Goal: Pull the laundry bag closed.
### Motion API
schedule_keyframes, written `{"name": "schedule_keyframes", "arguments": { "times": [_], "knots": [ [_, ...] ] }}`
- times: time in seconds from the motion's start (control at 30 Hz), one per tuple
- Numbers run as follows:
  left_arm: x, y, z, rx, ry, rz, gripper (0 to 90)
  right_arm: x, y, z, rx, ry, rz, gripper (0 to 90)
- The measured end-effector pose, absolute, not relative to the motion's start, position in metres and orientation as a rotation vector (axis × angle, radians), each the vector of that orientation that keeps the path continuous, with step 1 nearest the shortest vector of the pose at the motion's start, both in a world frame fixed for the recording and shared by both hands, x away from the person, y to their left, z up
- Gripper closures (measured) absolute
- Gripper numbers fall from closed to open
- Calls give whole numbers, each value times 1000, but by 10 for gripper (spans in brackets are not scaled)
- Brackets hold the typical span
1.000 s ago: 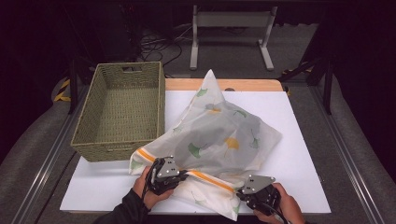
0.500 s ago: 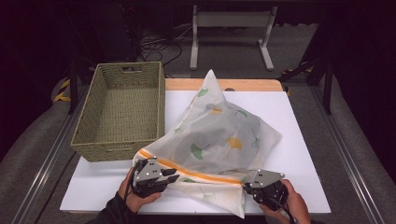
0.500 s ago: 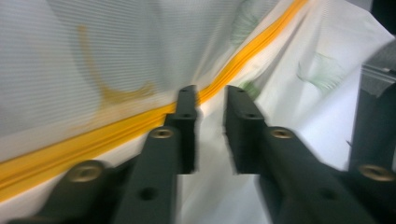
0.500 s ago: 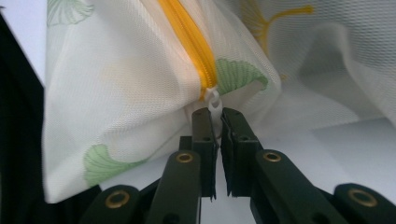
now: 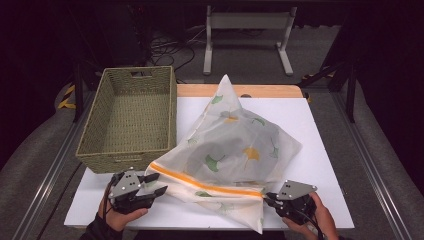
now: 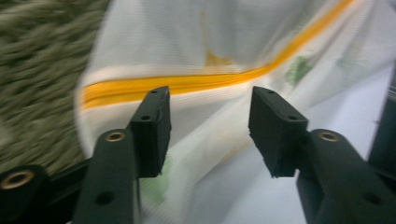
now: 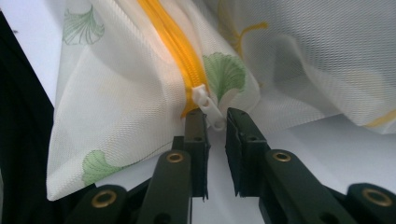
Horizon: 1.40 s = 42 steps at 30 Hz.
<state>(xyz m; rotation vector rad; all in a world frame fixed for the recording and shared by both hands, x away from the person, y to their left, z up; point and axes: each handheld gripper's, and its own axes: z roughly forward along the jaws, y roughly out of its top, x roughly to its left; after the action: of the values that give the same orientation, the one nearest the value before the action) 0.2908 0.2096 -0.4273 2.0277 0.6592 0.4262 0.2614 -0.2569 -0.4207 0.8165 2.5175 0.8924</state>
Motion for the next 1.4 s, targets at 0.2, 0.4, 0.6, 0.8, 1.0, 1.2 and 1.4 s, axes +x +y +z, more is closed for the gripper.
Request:
{"name": "schedule_keyframes", "arguments": {
  "times": [0.2, 0.4, 0.6, 0.8, 1.0, 1.2, 1.4],
  "knots": [
    [291, 228, -430, 2020, 711, 510, 316, 261, -261, -417, 811, 2472, 933, 697],
    [291, 251, -434, 1974, 790, 553, 187, 262, -269, -411, 812, 2397, 967, 545],
    [293, 257, -445, 2007, 825, 520, 134, 269, -283, -411, 847, 2311, 985, 391],
    [295, 259, -453, 2035, 840, 506, 121, 276, -295, -416, 887, 2267, 975, 310],
    [296, 257, -455, 2037, 837, 486, 106, 281, -312, -425, 926, 2217, 975, 240],
    [296, 262, -455, 2000, 820, 481, 89, 281, -331, -435, 982, 2126, 1088, 166],
    [297, 263, -456, 1980, 828, 493, 77, 282, -334, -438, 989, 2104, 1138, 107]
  ]
}}
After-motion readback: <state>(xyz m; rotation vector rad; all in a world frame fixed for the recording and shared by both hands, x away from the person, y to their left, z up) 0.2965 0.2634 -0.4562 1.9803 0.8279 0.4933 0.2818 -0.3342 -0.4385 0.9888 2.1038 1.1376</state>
